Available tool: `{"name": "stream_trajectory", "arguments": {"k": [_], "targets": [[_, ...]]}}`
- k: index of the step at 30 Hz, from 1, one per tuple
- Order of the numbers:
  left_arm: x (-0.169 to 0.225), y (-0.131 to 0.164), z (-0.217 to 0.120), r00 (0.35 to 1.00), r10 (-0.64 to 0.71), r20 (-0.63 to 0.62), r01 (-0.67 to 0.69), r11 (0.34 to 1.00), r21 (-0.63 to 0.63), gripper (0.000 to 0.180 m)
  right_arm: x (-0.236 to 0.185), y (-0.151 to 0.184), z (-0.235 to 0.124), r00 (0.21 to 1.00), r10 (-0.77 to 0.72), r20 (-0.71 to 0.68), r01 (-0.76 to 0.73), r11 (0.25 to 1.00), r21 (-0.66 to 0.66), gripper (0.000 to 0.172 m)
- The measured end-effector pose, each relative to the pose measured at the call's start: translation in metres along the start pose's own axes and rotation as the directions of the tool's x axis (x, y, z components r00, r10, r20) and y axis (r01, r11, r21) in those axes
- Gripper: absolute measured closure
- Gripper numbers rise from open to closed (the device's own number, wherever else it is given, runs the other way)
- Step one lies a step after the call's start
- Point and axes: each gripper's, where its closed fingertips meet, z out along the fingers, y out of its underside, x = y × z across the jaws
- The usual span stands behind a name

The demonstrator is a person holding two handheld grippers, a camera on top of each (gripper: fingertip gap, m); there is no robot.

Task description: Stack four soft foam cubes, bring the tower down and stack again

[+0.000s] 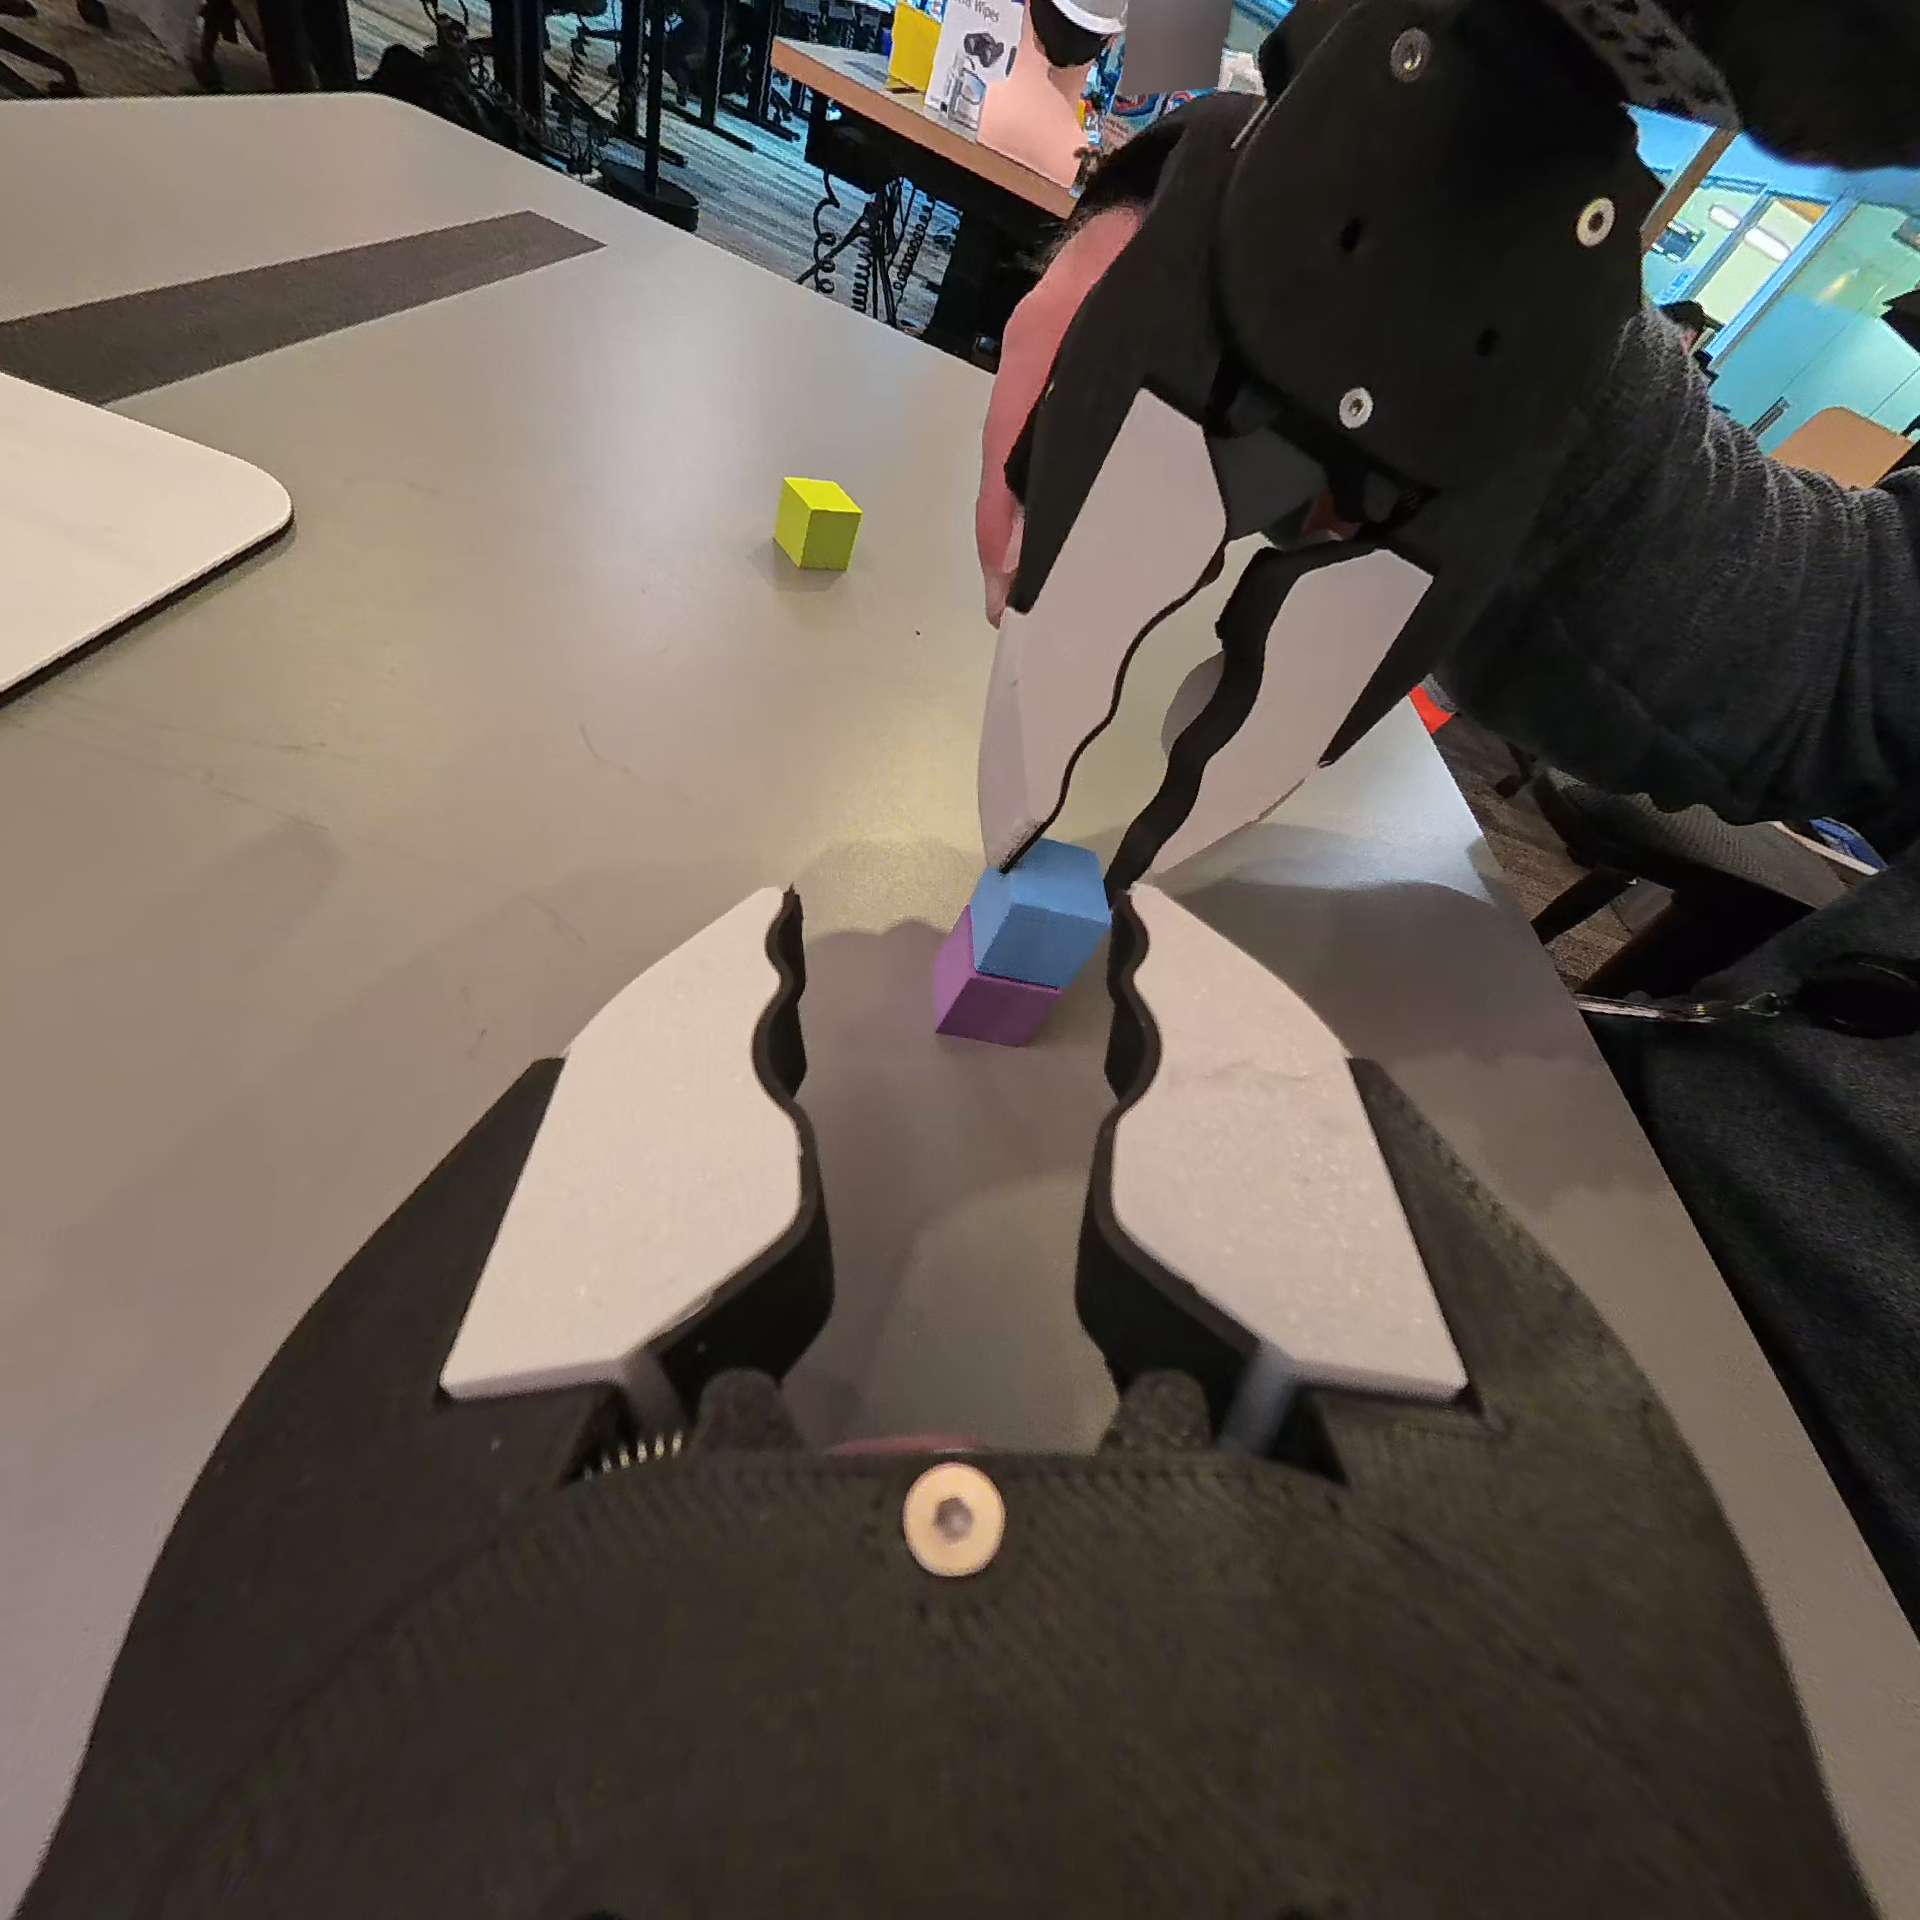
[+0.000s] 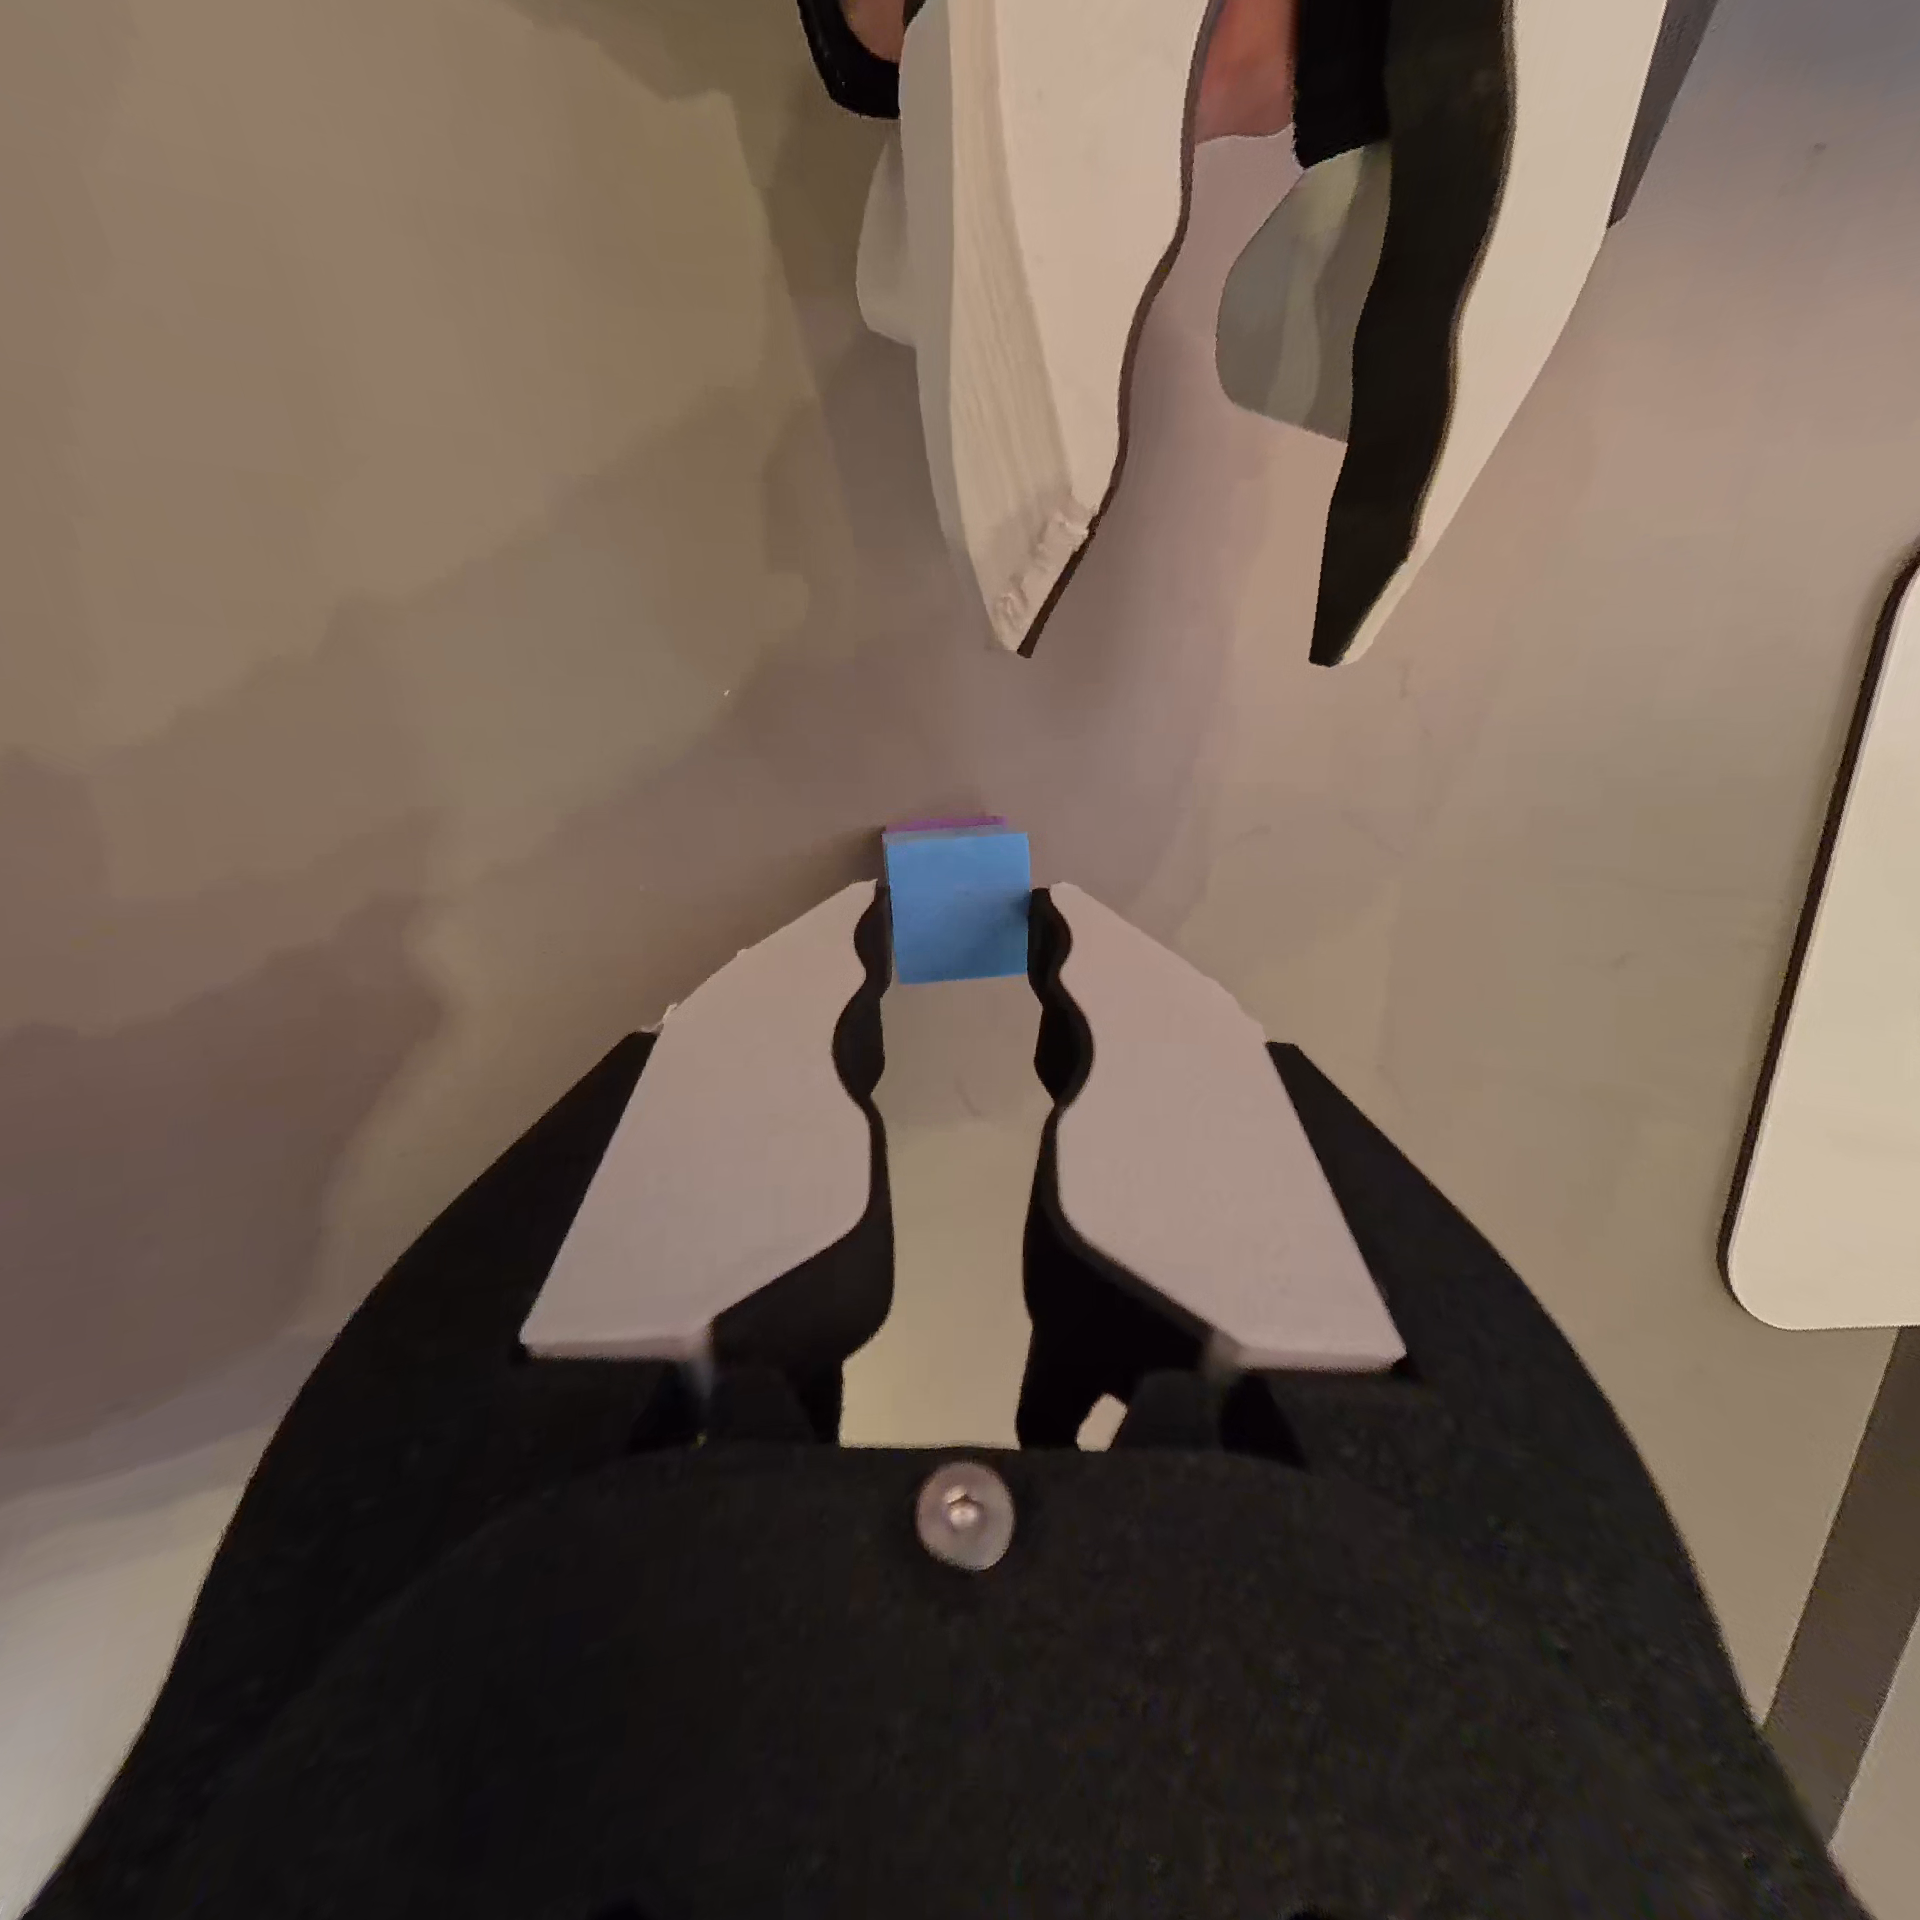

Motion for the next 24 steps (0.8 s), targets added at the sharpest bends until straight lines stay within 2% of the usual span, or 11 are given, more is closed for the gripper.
{"name": "stream_trajectory", "arguments": {"k": [13, 17, 20, 24], "targets": [[0.000, 0.000, 0.000, 1.000, 0.001, -0.002, -0.001, 1.000, -0.003, 0.125, 0.000, -0.001, 0.003, 0.999, 0.033, 0.015, -0.033, 0.999, 0.006, 0.146], [0.001, 0.000, 0.000, 1.000, 0.001, -0.004, -0.001, 1.000, -0.004, 0.125, 0.000, 0.002, 0.005, 0.999, 0.041, 0.010, -0.041, 0.999, -0.016, 0.122], [0.001, 0.000, 0.000, 1.000, 0.002, -0.004, -0.002, 1.000, -0.001, 0.125, 0.005, -0.002, -0.017, 0.998, 0.059, -0.025, -0.057, 0.997, 0.054, 0.121], [0.001, 0.000, 0.000, 1.000, 0.001, -0.005, -0.001, 1.000, -0.001, 0.125, 0.023, 0.041, -0.071, 0.969, 0.178, -0.170, -0.170, 0.984, 0.060, 0.123]]}}
